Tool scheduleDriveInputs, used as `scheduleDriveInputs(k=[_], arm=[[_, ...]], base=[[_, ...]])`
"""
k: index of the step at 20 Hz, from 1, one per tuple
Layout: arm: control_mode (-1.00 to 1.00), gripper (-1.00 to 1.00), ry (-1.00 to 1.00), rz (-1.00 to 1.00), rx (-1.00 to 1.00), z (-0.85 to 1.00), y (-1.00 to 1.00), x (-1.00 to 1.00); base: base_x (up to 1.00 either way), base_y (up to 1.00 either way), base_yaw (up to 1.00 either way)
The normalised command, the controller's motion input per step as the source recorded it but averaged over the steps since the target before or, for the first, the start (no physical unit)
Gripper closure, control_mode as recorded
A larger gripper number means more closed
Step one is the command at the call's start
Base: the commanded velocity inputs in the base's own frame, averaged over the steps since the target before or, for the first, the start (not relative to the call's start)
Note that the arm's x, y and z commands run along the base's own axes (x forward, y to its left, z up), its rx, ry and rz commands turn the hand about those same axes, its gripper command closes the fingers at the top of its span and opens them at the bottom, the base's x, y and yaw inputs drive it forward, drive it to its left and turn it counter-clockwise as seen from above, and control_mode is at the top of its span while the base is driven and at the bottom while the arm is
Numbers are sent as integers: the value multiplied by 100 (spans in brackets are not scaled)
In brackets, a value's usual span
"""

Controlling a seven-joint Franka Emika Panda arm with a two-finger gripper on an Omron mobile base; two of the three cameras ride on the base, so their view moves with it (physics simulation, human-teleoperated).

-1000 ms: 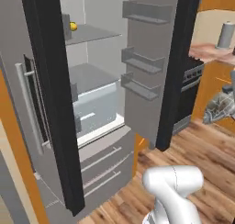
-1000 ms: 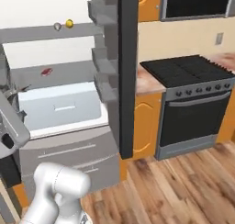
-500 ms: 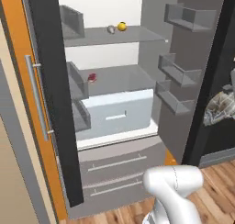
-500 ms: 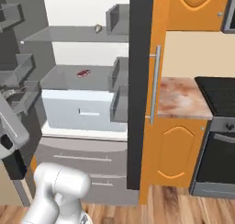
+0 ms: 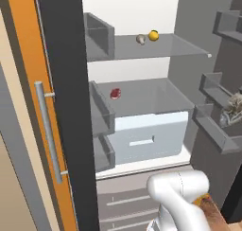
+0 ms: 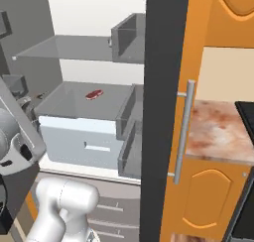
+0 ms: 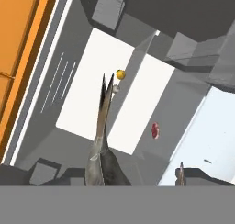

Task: Transport the fish and mushroom to the fridge. Place the fish on the rack containing meat and place the mushroom on the rack containing the vegetable, ensuring meats and vegetables are on different racks.

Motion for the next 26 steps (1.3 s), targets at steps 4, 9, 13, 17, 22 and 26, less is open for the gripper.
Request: scheduleDriveInputs(k=[4,9,13,17,22,26], arm=[[100,100,0,0,0,0,0,0],[100,100,0,0,0,0,0,0],[100,100,0,0,0,0,0,0],[100,100,0,0,0,0,0,0],[100,100,0,0,0,0,0,0],[-100,100,0,1,0,-6,0,34]], base=[[44,52,-12],[93,-1,-3],[100,-5,1],[98,0,4],[75,0,3],[34,0,1]])
